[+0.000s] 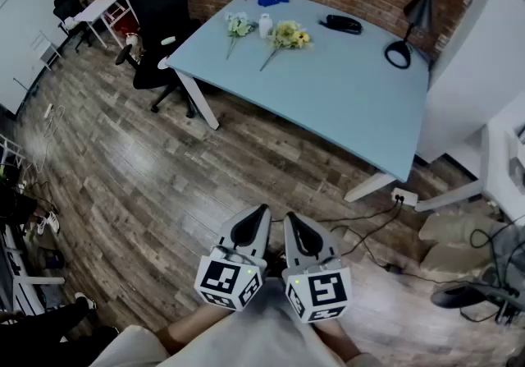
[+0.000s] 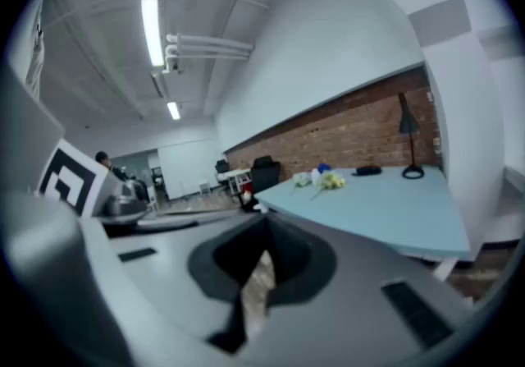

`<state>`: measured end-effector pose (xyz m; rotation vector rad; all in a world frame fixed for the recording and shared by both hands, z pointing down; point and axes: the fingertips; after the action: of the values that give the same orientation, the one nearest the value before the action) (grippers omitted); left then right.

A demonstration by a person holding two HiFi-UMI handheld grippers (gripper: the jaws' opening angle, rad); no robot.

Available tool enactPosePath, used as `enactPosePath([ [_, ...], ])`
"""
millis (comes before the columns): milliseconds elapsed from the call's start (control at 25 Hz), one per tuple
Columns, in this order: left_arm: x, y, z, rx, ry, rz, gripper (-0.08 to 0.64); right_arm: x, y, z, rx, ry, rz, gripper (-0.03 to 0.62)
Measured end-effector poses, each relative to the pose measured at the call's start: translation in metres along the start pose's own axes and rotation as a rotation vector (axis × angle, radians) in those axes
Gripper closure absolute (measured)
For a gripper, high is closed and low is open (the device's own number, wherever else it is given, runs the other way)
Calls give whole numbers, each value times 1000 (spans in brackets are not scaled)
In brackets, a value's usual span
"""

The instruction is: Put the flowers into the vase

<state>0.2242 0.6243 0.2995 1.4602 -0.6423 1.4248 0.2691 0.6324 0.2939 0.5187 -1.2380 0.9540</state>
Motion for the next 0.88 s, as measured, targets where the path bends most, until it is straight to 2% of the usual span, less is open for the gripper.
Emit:
enactPosePath([
  [240,7,-13,-15,11,57,2,540,7,6,-16,-17,2,69,569],
  [520,9,-28,-2,41,95,16,540,9,-15,-22,4,4,126,569],
  [640,8,-29,0,42,103,26,540,8,-19,-23,0,-11,163,569],
  [880,5,-22,10,35,95,31,540,3,-23,-11,-17,-31,173,569],
])
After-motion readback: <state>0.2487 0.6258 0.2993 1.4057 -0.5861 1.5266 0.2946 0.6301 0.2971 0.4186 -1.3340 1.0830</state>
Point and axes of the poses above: the fingertips, and each gripper's own axes: z forward along the fingers, y to its left, x out of its underside, and after that the axes turned 8 degrees about x, right-handed
